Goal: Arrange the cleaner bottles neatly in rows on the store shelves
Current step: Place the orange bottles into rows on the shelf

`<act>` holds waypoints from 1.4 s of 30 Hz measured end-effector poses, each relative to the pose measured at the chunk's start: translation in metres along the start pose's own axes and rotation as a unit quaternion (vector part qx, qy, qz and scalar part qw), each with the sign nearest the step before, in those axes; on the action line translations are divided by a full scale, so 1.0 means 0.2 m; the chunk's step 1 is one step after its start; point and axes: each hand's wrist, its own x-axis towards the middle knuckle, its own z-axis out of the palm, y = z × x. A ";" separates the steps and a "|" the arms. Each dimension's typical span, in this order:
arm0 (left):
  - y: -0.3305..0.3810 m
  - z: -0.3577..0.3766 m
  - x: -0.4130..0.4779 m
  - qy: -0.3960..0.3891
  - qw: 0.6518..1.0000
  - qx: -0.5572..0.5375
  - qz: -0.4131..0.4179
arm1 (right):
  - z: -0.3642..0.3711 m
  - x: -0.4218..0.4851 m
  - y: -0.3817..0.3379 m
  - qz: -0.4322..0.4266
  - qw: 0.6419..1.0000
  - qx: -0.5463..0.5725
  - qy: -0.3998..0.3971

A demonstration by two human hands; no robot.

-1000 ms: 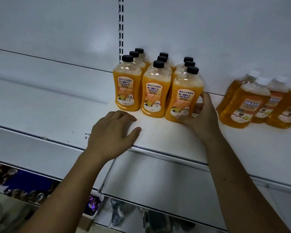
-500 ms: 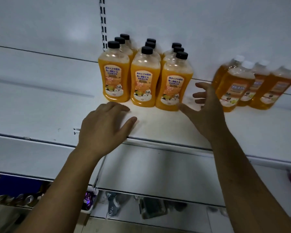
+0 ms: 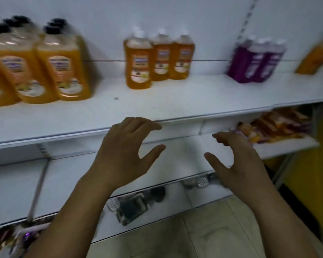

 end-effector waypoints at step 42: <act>1.03 3.03 1.33 -0.324 0.869 -0.194 -0.321 | -0.21 0.93 3.11 0.332 0.918 0.209 -0.058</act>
